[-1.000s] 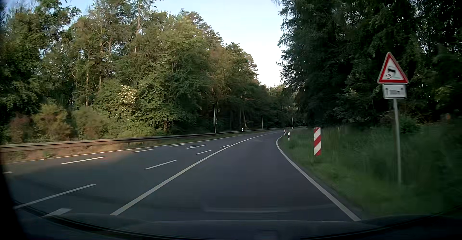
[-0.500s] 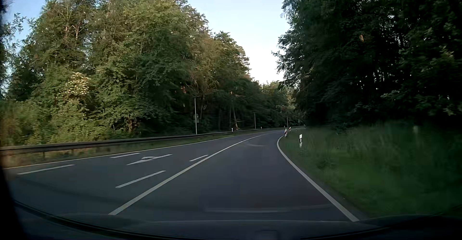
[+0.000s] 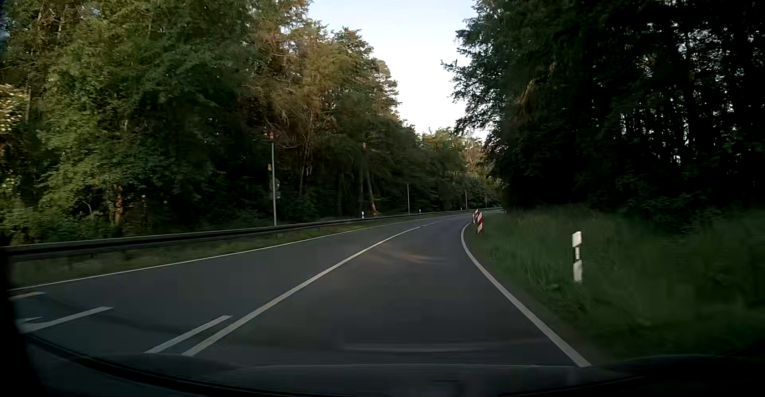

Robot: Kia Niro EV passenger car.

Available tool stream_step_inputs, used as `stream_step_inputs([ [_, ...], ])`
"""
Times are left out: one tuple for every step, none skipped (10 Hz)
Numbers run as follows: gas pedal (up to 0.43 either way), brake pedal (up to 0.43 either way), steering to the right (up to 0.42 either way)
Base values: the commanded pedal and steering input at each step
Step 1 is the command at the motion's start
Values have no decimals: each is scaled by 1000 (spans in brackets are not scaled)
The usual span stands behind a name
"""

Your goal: Follow the waypoints while adhering to traffic rules and regulations

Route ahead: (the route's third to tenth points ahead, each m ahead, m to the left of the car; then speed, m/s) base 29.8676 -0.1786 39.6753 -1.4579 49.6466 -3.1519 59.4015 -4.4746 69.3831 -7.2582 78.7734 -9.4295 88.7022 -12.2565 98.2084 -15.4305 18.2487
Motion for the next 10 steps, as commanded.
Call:
stream_step_inputs([
  [118,12,18],
  [118,12,18],
  [118,12,19],
  [110,18,18],
  [110,12,18],
  [110,18,18],
  [110,18,18],
  [110,18,18],
  [110,12,18],
  [110,12,18],
])
